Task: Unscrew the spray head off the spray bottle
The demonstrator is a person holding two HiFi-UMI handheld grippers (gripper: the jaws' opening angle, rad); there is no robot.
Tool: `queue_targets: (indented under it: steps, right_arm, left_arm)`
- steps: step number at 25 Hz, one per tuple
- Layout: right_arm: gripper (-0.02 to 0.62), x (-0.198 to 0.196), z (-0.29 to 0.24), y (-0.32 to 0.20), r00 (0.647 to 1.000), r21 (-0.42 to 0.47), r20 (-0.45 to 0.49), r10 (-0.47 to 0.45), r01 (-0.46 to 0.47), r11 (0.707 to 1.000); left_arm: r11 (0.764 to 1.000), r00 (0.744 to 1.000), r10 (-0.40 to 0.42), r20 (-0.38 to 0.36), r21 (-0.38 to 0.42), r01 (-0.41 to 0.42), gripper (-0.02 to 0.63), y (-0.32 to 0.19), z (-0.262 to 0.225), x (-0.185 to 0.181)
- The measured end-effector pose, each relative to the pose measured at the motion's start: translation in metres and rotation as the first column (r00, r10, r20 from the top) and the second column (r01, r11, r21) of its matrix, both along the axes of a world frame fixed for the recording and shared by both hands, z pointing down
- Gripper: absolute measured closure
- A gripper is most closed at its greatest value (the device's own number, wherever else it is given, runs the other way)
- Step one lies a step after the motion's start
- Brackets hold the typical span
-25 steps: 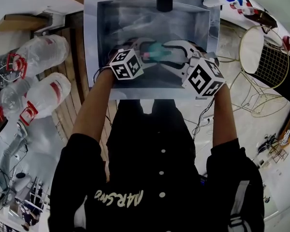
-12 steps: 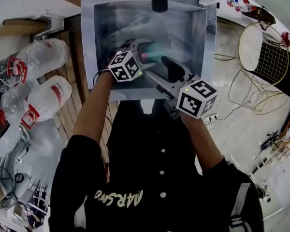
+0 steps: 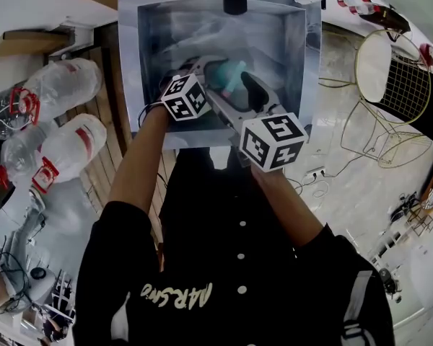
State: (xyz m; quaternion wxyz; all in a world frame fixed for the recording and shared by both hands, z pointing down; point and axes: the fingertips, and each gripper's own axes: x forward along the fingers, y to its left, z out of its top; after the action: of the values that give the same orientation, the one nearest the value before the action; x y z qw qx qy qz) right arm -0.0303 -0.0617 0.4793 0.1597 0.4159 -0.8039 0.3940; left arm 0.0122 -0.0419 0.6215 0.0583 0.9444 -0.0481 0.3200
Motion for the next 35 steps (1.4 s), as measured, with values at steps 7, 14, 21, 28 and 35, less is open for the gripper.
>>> queue_targets:
  steps: [7, 14, 21, 28, 35]
  right_arm:
    - [0.314, 0.005, 0.012, -0.006, 0.974, 0.116, -0.208, -0.094, 0.120, 0.986]
    - [0.492, 0.012, 0.015, -0.014, 0.902, 0.268, -0.398, -0.168, 0.289, 0.919]
    - [0.494, 0.005, 0.014, -0.010, 0.825, 0.355, -0.440, -0.355, 0.523, 0.775]
    - [0.495, -0.002, 0.016, -0.009, 0.776, 0.347, -0.446, -0.446, 0.609, 0.713]
    - [0.495, -0.003, 0.018, -0.005, 0.701, 0.355, -0.394, -0.594, 0.712, 0.605]
  left_arm:
    - [1.000, 1.000, -0.011, -0.007, 0.010, 0.011, 0.249, -0.004, -0.003, 0.003]
    - [1.000, 1.000, -0.011, -0.006, 0.009, 0.011, 0.249, -0.004, -0.003, 0.003]
    - [1.000, 1.000, -0.008, -0.011, 0.006, 0.008, 0.249, -0.004, -0.003, 0.003]
    - [1.000, 1.000, -0.001, -0.012, 0.004, 0.001, 0.249, -0.004, -0.003, 0.002]
    - [1.000, 1.000, 0.013, -0.009, 0.004, -0.013, 0.249, -0.002, -0.003, 0.002]
